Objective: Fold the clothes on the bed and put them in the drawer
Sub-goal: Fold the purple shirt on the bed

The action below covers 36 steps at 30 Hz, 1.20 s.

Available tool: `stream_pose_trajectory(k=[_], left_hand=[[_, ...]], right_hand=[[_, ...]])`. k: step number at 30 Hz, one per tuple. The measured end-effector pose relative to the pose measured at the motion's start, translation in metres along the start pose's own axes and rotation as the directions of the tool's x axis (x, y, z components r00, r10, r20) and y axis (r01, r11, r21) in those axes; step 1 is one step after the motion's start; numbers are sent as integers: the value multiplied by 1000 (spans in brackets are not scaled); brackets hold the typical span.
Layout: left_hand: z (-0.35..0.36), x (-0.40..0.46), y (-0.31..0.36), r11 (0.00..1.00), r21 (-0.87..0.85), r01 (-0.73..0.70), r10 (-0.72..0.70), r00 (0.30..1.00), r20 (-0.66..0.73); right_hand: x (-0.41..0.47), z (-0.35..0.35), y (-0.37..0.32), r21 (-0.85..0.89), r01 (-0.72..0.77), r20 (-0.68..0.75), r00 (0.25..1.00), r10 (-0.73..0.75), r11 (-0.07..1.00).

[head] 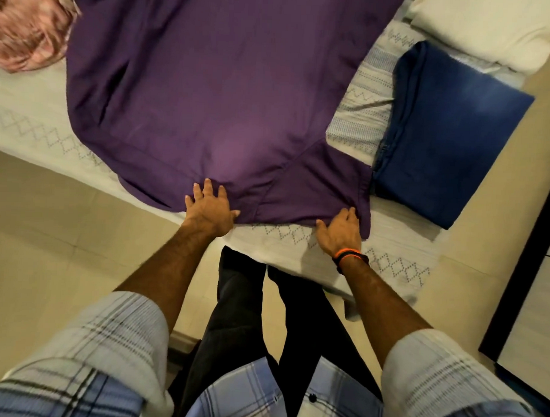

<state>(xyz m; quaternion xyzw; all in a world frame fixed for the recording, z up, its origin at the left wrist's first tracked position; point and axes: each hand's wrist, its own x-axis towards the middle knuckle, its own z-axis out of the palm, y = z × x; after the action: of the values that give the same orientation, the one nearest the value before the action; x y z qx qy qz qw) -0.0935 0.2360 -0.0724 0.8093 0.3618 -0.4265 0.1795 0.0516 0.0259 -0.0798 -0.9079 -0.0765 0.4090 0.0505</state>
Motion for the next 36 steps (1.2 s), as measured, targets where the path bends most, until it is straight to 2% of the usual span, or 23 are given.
stream_pose_trajectory(k=[2, 6, 10, 14, 16, 18, 21, 24, 27, 29, 31, 32, 34, 36], left_hand=[[-15, 0, 5, 1000, -16, -15, 15, 1000, -15], [-41, 11, 24, 986, -55, -157, 147, 978, -151], [-71, 33, 52, 957, -30, -289, 275, 935, -224], [-98, 69, 76, 914, 78, -398, 404, 879, -253], [-109, 90, 81, 889, 172, -424, 455, 857, -243], [-117, 106, 79, 859, 287, -424, 490, 844, -217], [-129, 124, 67, 825, 368, -429, 506, 850, -144], [-145, 129, 68, 806, 354, -473, 563, 798, -215], [-171, 140, 84, 801, 317, -508, 593, 748, -298], [-188, 155, 97, 790, 334, -515, 608, 731, -310], [-201, 173, 107, 779, 379, -500, 615, 730, -300], [-205, 180, 109, 777, 399, -487, 611, 738, -287], [-213, 190, 115, 785, 412, -462, 586, 770, -253], [-220, 195, 121, 802, 392, -451, 571, 772, -279]], right_hand=[[0, -17, -13, -7, 3, -22, 1000, -4, 1000], [0, -43, -48, -24, 203, -113, 972, -204, 979], [19, -59, -85, -27, 357, -166, 920, -356, 934], [52, -63, -123, -151, 486, -195, 839, -508, 861], [72, -61, -132, -198, 505, -171, 826, -537, 840], [88, -59, -126, -224, 464, -142, 855, -499, 857], [106, -62, -105, -205, 241, -201, 938, -282, 949], [110, -71, -111, -99, 120, -279, 950, -144, 988], [119, -85, -143, -124, 256, -368, 885, -284, 959], [135, -95, -162, -158, 390, -314, 851, -420, 907], [156, -102, -169, -198, 420, -251, 852, -460, 886], [165, -104, -165, -200, 379, -253, 871, -421, 904], [181, -112, -152, -132, 196, -308, 924, -228, 972], [192, -121, -144, -39, 44, -361, 931, -55, 998]])
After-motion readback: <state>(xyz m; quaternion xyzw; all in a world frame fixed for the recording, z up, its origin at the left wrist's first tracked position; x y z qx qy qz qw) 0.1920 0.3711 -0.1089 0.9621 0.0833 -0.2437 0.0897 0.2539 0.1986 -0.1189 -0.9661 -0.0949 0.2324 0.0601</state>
